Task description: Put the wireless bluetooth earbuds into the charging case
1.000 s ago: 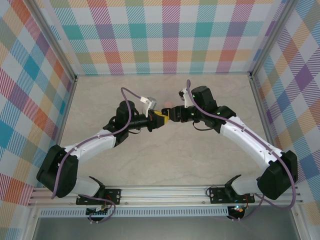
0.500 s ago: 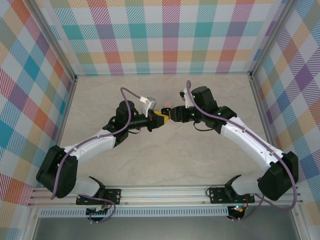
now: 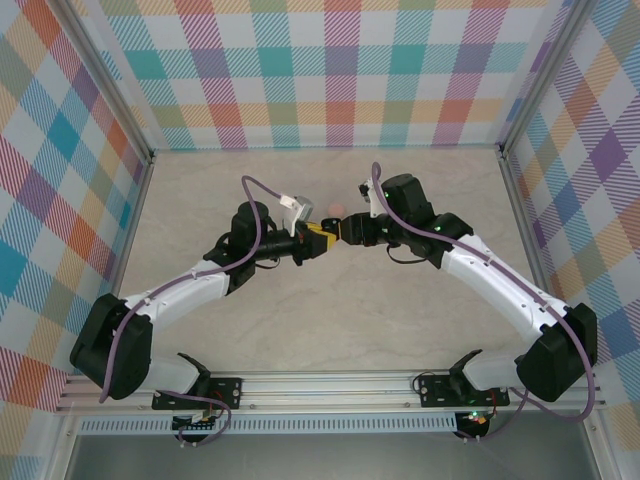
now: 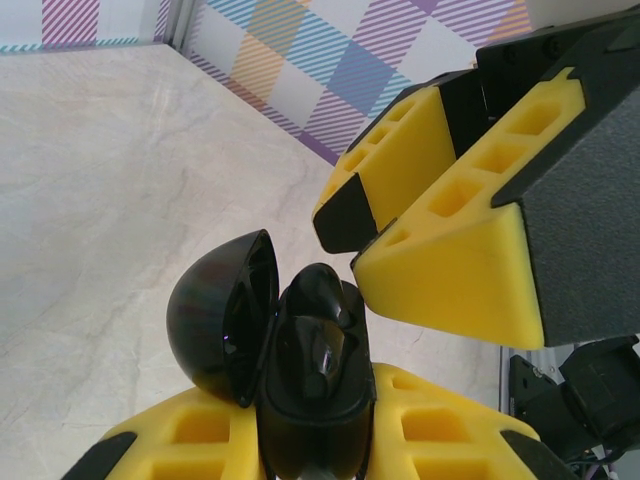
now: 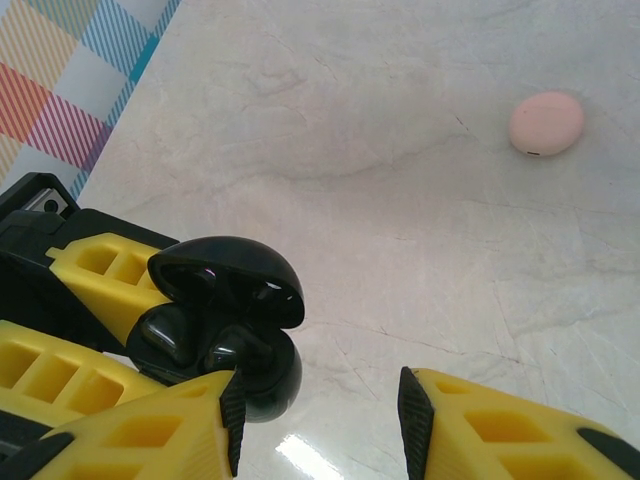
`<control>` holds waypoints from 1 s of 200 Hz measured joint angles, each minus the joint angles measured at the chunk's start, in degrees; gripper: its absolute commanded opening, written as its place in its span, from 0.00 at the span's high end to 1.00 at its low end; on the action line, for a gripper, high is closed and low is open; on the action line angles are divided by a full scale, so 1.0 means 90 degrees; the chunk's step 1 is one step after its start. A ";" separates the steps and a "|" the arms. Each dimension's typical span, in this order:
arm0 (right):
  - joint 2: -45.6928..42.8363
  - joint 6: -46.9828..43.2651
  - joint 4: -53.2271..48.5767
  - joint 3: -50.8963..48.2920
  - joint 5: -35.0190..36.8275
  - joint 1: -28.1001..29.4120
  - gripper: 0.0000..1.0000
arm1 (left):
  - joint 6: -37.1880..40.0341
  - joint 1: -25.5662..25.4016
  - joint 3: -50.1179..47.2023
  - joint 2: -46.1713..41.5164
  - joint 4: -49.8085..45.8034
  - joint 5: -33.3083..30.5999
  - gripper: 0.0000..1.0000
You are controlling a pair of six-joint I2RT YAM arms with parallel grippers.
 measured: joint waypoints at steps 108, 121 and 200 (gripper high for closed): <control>0.0000 0.0017 -0.0012 0.0000 -0.0007 0.0000 0.52 | 0.0289 0.0002 0.0000 -0.0078 -0.0151 0.0005 0.82; 0.0000 0.0015 -0.0022 0.0000 -0.0007 0.0000 0.52 | 0.0313 0.0002 0.0000 -0.0078 -0.0160 0.0010 0.82; -0.0240 0.0238 -0.0041 -0.0068 0.0568 -0.0151 0.52 | 0.0500 -0.0002 0.0002 -0.0236 -0.0318 0.0131 0.82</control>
